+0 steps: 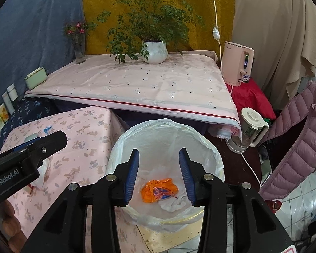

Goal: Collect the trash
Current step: 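Carry both items over the white trash bin and open both tools to drop them, then grasp the dark red scrunchie with the right tool while the left tool grasps the printed orange bag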

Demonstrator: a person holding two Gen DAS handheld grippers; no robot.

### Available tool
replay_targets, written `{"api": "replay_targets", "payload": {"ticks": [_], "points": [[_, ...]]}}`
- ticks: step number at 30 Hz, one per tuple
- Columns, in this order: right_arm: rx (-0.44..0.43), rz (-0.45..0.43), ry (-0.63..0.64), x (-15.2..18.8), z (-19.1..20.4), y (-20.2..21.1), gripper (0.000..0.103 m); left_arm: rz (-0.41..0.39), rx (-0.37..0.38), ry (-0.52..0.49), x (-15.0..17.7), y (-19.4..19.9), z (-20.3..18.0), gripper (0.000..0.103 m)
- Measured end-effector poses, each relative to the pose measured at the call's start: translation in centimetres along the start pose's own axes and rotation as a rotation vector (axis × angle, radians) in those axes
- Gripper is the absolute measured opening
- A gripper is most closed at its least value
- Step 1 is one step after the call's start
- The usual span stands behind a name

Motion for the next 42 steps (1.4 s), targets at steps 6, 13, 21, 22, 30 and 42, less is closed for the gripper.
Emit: {"api": "replay_targets", "payload": {"ticks": [6,13,21,22,30,42], "points": [[-0.048,0.003,0.031,0.5,3.3,1.0,0.049,-0.018,-0.098,0.036,0.4,1.9,4.2,0.064],[-0.115,0.015,0.074,1.3,7.6,1.8,0.049,-0.033,-0.202,0.065,0.8,4.0,8.6,0.065],[-0.180,0.040,0.086,2.2,11.8,2.2,0.049,-0.042,-0.297,0.093,1.5,6.1,13.3,0.065],[-0.186,0.042,0.088,2.3,12.3,2.2,0.049,-0.040,-0.308,0.098,1.6,6.2,13.8,0.065],[-0.264,0.070,0.077,3.4,16.6,2.3,0.049,-0.032,-0.415,0.138,3.1,7.6,19.6,0.066],[-0.354,0.122,0.061,4.9,22.9,0.6,0.049,-0.032,-0.567,0.203,4.8,10.0,28.9,0.087]]}}
Point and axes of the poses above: each gripper's, at about its wrist camera, not at the fingertips, and y roughly against the way its jaws point, z to its left, x to its underside, the point moved 7 cm from there along -y, roughly the way its jaws point, and after that the axes turned 11 degrees about -z, right-handed, at the moved point
